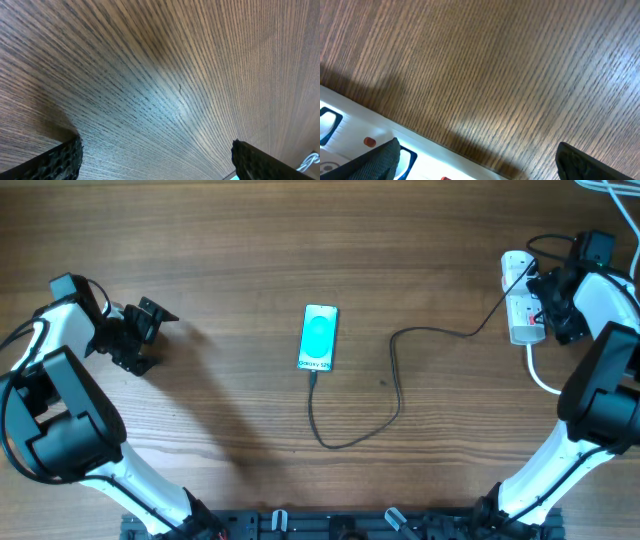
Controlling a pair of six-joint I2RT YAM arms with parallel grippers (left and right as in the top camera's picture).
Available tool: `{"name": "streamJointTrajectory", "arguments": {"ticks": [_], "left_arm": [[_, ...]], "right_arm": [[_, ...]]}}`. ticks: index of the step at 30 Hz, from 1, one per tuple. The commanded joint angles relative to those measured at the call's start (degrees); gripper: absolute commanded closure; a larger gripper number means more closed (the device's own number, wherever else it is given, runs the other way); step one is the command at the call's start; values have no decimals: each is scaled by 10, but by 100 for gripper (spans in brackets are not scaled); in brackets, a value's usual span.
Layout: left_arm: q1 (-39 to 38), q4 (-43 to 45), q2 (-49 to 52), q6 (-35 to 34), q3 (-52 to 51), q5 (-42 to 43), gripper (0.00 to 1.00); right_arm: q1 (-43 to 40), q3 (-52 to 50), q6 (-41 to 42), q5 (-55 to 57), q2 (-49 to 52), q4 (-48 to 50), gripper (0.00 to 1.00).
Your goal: Plug charger to phone and switch on socket
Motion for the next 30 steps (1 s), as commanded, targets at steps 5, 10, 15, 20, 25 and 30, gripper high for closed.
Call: {"name": "streamJointTrajectory", "arguments": {"ticks": [5,10,15,20,25,30], "left_arm": [[0,2,23,1,-19,-38,0],[0,2,23,1,-19,-38,0],[0,2,23,1,-19,-38,0],[0,2,23,1,-19,-38,0],[0,2,23,1,-19,-38,0],[0,2,23,1,-19,-38,0]], "right_arm": [[8,-16,-72,-81,16,-18,0],[8,-16,-75,-89,16,-30,0],[8,-16,-102,-92,16,-36,0],[8,-16,-102,-92,16,-41,0],[8,-16,-120,-109,16,-42,0],[8,-16,-117,-108,16,-43,0]]}}
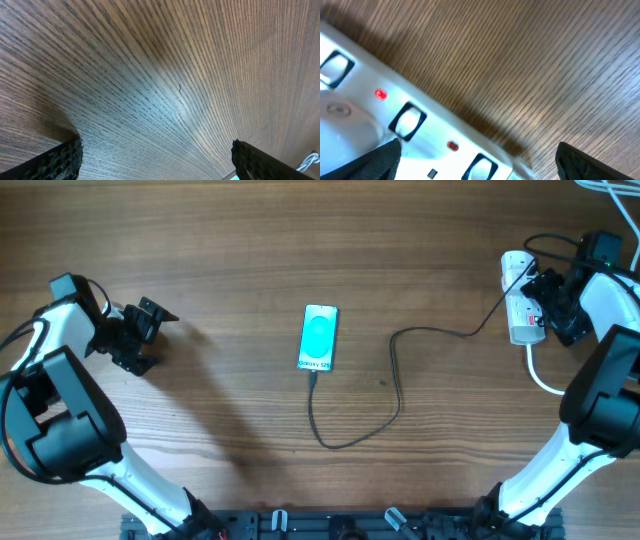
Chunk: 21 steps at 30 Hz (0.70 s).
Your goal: Plug charger to phone and switch on socket
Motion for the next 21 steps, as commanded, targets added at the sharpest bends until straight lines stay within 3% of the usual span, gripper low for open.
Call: {"name": "streamJointTrajectory", "arguments": {"ticks": [1,6,12,21], "left_arm": [[0,2,23,1,-19,-38,0],[0,2,23,1,-19,-38,0],[0,2,23,1,-19,-38,0],[0,2,23,1,-19,-38,0]], "right_arm": [[17,-21,-22,-34,24,-5,0],[17,-21,-57,-29,24,-8,0],[17,-21,-194,14,24,-7,0],[16,-21,-247,67,24,-12,1]]}}
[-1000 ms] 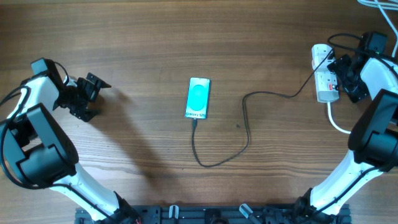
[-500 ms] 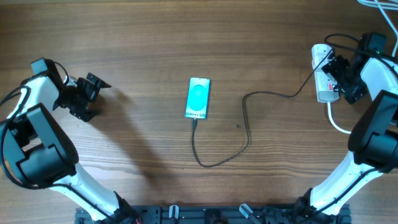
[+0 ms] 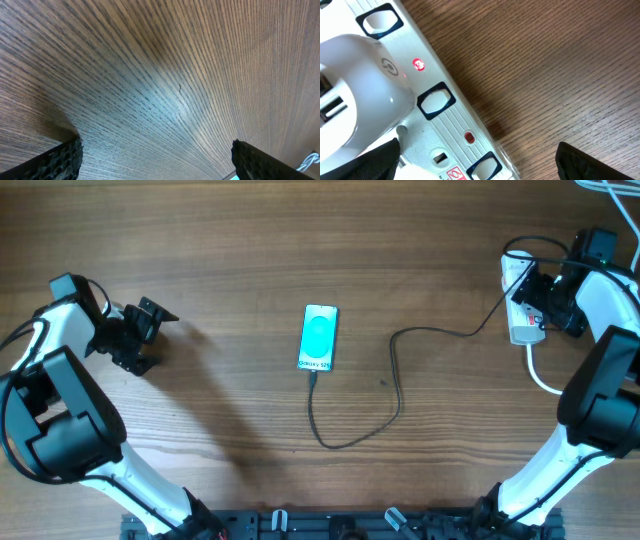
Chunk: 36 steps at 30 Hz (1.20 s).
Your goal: Plug charger to phone and switch on socket
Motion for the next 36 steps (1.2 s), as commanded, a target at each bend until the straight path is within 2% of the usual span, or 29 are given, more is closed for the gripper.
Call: {"name": "streamJointTrajectory", "arguments": {"ticks": [1,9,23,36], "left_arm": [[0,2,23,1,-19,-38,0],[0,2,23,1,-19,-38,0],[0,2,23,1,-19,-38,0],[0,2,23,1,-19,-38,0]], "right_arm": [[4,-22,-38,60,29,-15,0],[4,-22,-37,63,29,-3,0],[5,-22,-36,59,29,201,0],[5,-22,-36,59,29,211,0]]}}
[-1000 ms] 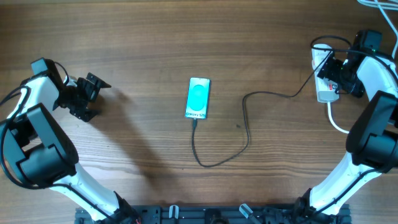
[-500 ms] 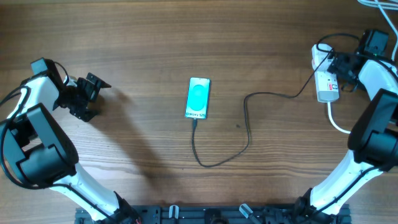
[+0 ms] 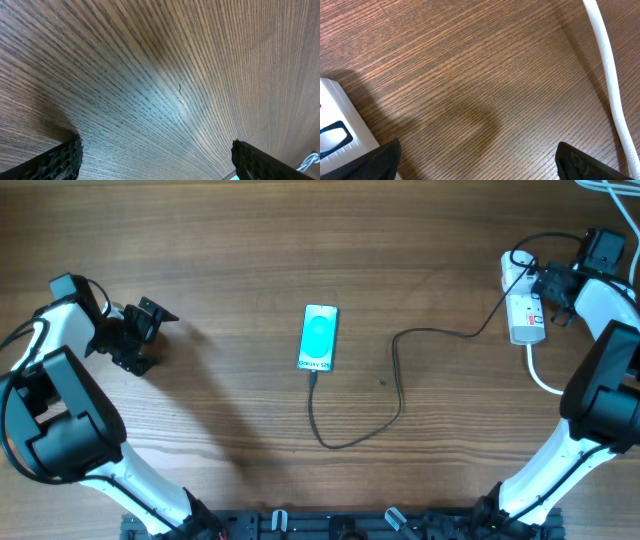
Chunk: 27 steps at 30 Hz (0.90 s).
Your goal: Plug charger to phone and switch on socket
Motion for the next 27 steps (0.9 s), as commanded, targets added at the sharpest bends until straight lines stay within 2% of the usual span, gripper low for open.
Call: {"name": "streamJointTrajectory", "arguments": {"ticks": [1,16,21,27], "left_arm": [[0,2,23,1,-19,-38,0],[0,2,23,1,-19,-38,0],[0,1,23,1,-19,-38,0],[0,2,23,1,-19,-38,0]], "right_arm": [[19,5,13,-41,10,10,0],[19,5,13,-41,3,9,0],[19,5,13,-41,-51,8,0],[19,5,13,-41,-162,8,0]]}}
